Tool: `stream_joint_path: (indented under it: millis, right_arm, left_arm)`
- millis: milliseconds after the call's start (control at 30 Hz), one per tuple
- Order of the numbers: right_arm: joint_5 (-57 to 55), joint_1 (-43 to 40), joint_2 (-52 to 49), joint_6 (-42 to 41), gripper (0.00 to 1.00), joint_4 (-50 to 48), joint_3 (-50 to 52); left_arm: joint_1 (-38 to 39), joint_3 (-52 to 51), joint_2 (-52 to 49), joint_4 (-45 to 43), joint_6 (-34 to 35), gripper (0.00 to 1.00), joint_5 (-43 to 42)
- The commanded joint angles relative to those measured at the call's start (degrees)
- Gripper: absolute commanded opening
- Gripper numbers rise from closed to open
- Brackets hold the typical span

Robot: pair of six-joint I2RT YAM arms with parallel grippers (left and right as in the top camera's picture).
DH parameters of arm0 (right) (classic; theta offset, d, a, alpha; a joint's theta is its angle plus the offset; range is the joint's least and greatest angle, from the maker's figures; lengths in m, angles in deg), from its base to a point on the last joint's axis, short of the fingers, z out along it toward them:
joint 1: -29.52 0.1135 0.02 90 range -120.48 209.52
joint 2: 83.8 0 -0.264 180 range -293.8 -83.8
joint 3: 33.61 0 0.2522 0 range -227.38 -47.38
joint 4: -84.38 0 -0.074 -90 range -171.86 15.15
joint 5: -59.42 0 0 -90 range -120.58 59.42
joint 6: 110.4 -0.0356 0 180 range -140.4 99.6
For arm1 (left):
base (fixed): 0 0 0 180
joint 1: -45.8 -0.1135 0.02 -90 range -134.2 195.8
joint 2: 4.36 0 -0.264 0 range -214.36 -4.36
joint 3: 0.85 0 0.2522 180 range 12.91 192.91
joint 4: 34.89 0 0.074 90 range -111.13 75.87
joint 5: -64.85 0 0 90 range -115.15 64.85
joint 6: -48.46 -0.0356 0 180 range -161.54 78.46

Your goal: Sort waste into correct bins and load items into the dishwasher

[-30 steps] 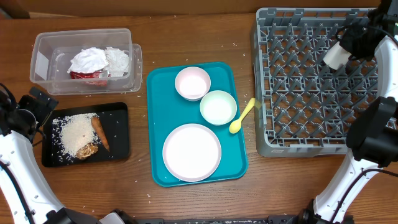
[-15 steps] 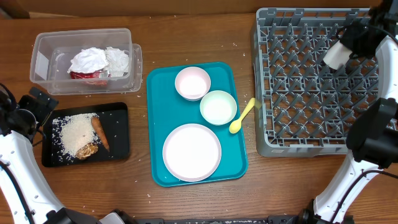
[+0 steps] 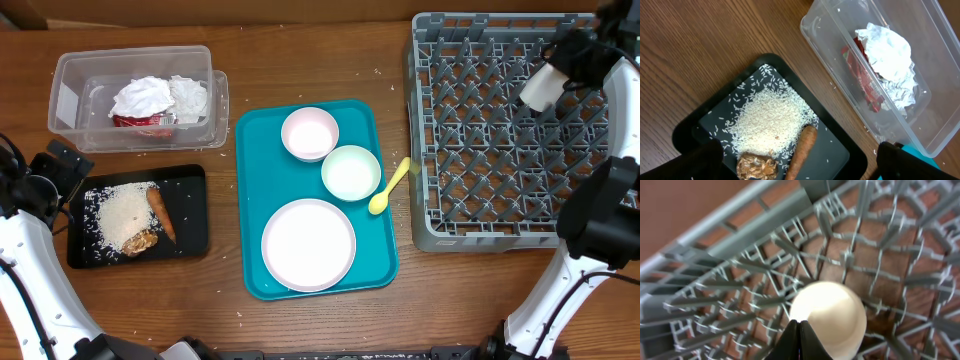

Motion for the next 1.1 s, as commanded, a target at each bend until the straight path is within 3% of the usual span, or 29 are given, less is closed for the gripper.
stream_joint_path:
  millis: [0,367,633,767,800,833,900,933,1067]
  right_arm:
    - [-0.7,0.0,-1.1,0.2,0.04,1.0,-1.0]
    - [2.5,0.0,2.2,0.2,0.04,7.9,-1.0]
    - [10.8,0.5,12.0,0.2,0.04,14.8,-1.0]
    - [16.1,3.5,18.1,0.5,0.09,18.6,-1.0]
    - [17.4,4.3,19.0,1.4,0.13,19.3,-1.0]
    - [19.1,5.5,20.0,2.6,0.24,20.0,-1.0]
    - [22.4,8.5,21.1,4.7,0.65,21.5,-1.0]
    - [23.4,10.2,21.3,5.5,0.73,22.2,-1.0]
    - [23.1,19.2,20.9,9.0,0.79,26.3,-0.9]
  left_arm:
    - [-0.2,0.3,-0.2,-0.1,0.6,1.00,0.3]
    - [-0.2,0.3,-0.2,-0.1,0.6,1.00,0.3]
    - [-0.2,0.3,-0.2,-0.1,0.6,1.00,0.3]
    - [-0.2,0.3,-0.2,-0.1,0.6,1.00,0.3]
    - [-0.2,0.3,-0.2,-0.1,0.6,1.00,0.3]
    - [-0.2,0.3,-0.2,-0.1,0.6,1.00,0.3]
    - [-0.2,0.3,-0.2,-0.1,0.6,1.00,0.3]
    - [-0.2,0.3,-0.2,-0.1,0.6,1.00,0.3]
    - [-0.2,0.3,-0.2,-0.1,0.6,1.00,0.3]
